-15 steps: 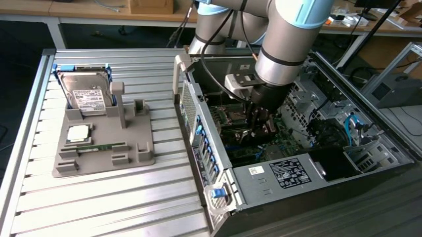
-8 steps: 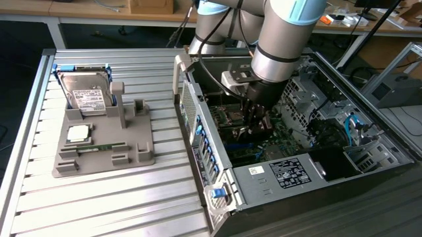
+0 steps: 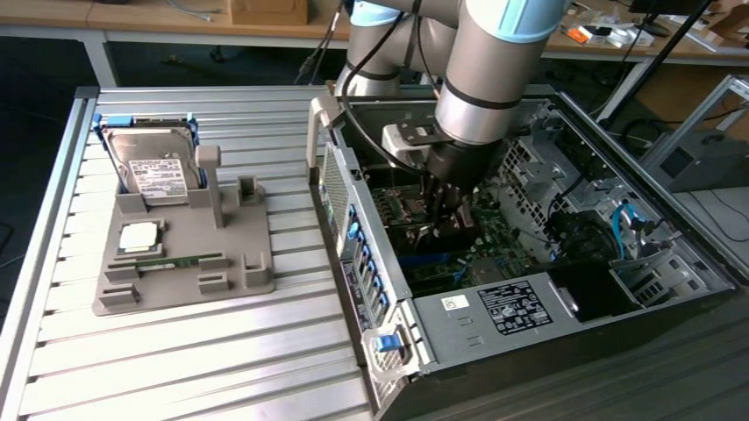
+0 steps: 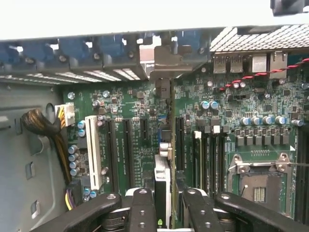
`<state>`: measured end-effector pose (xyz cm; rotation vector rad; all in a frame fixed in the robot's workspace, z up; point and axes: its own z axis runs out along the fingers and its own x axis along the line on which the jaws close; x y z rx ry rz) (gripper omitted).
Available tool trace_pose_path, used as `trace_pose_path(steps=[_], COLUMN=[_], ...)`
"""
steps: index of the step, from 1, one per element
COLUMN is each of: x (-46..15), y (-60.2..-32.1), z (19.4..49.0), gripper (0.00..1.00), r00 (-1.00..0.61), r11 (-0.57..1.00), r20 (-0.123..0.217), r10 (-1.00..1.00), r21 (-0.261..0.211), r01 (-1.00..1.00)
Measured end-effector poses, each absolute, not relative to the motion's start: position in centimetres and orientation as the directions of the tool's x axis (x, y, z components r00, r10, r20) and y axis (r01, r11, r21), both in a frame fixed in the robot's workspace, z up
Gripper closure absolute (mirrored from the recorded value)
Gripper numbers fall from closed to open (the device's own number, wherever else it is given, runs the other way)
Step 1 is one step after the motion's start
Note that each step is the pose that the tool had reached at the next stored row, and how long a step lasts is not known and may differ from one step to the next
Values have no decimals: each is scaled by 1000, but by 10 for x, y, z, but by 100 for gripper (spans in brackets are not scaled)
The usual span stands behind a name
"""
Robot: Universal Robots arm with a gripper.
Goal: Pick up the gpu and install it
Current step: 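Insert the gpu into the slot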
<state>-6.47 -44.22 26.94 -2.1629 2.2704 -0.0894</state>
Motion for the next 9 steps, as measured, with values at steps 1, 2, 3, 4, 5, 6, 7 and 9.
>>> trace_pose_path(steps=[1,2,3,4,5,6,7,9], x=[-66,-69,-70,-71,-71,-71,-71,-72], y=[-442,-442,-442,-442,-443,-443,-443,-444], z=[269,268,268,268,268,268,268,268], gripper=[73,73,73,73,73,73,73,73], r00=[-51,-52,-54,-54,-54,-54,-54,-55], r11=[49,51,52,52,52,53,53,54], r20=[36,36,36,36,36,36,36,36], r10=[-998,-998,-998,-998,-998,-998,-998,-998], r21=[-44,-45,-45,-44,-44,-44,-44,-45], r01=[-998,-998,-998,-998,-998,-998,-998,-998])
